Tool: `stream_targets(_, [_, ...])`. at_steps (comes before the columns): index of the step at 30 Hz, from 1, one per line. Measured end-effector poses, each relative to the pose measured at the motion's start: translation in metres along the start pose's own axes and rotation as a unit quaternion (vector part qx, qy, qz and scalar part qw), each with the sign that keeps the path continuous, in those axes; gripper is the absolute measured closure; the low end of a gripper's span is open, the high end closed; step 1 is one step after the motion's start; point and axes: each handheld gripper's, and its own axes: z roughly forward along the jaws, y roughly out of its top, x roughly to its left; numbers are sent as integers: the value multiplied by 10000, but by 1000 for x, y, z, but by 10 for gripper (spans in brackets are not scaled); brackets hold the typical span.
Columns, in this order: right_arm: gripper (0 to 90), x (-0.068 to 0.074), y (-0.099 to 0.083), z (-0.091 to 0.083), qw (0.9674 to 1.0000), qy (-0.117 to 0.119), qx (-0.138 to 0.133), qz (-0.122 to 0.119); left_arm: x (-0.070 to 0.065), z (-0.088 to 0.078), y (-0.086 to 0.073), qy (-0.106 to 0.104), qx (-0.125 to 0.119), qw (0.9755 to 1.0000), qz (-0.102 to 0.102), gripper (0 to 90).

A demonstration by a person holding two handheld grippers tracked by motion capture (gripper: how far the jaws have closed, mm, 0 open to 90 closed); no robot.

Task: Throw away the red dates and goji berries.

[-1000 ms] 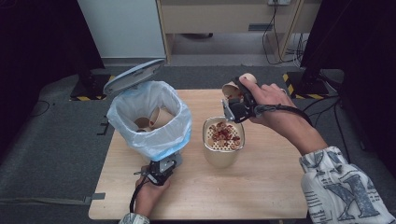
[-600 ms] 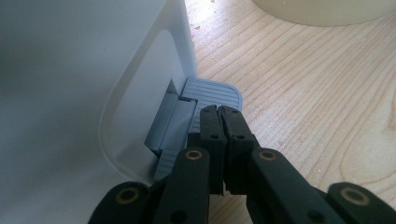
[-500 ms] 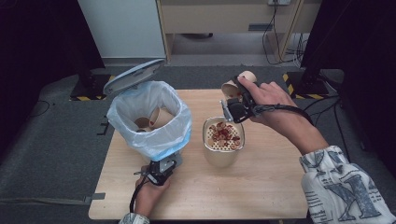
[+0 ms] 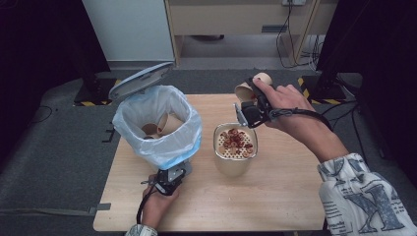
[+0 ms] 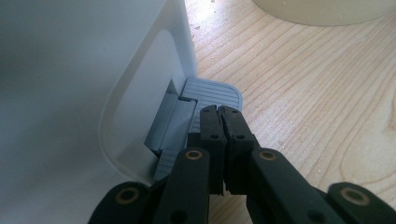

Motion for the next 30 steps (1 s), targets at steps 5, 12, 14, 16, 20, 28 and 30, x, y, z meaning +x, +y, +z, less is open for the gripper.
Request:
stream_targets(5, [388,-1,-2,0,10000,-30,-13,47,0,0,0,-3,1,10000,5,874])
stream_targets(12, [388,-5,-2,-3,10000,-58,7,25,0,0,0,0,1,10000,12,875])
stream_targets(14, [388,-9,-2,-5,9999,-98,-17,45,0,0,0,4,0,10000,8,875])
stream_targets(16, [388,-8,-2,-4,9999,-103,-22,67,0,0,0,0,1,10000,8,875])
stream_targets(20, [388,-3,1,-2,10000,-60,-21,-4,0,0,0,2,0,10000,13,875])
stream_targets(28, [391,1,-1,1,9999,-81,81,-69,0,0,0,-3,10,10000,10,875])
stream_targets(30, [391,5,0,2,9998,-21,79,-159,0,0,0,-4,8,10000,5,875])
